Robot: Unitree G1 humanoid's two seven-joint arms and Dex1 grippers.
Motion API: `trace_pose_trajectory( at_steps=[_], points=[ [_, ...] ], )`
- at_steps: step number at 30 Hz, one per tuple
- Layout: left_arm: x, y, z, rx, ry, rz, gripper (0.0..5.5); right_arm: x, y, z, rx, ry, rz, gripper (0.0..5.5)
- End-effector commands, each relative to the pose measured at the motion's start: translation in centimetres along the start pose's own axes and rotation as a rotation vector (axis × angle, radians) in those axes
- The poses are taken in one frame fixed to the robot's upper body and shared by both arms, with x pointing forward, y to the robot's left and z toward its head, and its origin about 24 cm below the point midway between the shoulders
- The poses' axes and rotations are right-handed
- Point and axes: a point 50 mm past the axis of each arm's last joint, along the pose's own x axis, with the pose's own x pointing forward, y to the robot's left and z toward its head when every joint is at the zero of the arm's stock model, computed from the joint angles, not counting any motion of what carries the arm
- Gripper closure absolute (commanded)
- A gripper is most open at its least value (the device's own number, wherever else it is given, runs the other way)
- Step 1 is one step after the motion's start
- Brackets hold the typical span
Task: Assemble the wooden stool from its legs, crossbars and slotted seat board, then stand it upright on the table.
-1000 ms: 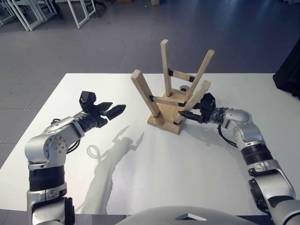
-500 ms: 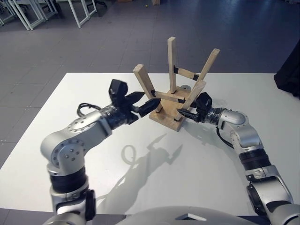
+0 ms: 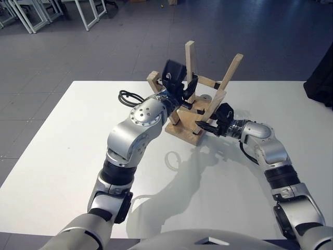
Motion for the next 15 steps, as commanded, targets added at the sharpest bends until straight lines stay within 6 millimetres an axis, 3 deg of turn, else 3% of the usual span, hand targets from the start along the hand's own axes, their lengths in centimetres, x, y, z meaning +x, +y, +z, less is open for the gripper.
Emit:
trace_pose_trajectory(
  at_steps=[1, 4, 6, 11, 15],
  points=[
    [0.0, -1.6, -4.6, 0.180, 0.215, -0.103, 3.60, -0.4, 0.2, -2.0, 0.035, 0.105, -0.013, 3.47],
    [-0.7, -2.3, -8.6, 0.243, 0.354, -0.109, 3.60, -0.4, 0.0, -1.9, 0.041, 0.103, -0.015, 3.47],
    [-0.8, -2.2, -10.0, 0.252, 0.391, -0.074, 3.60, -0.3, 0.0, -1.8, 0.041, 0.104, -0.010, 3.47],
    [-0.5, -2.5, -9.7, 0.215, 0.364, -0.050, 3.60, 0.4, 1.0, -3.0, 0.067, 0.163, 0.022, 3.47],
    [-0.4, -1.7, -7.6, 0.158, 0.283, 0.018, 3.60, -0.1, 2.0, -7.5, 0.094, 0.415, 0.069, 3.47]
  ],
)
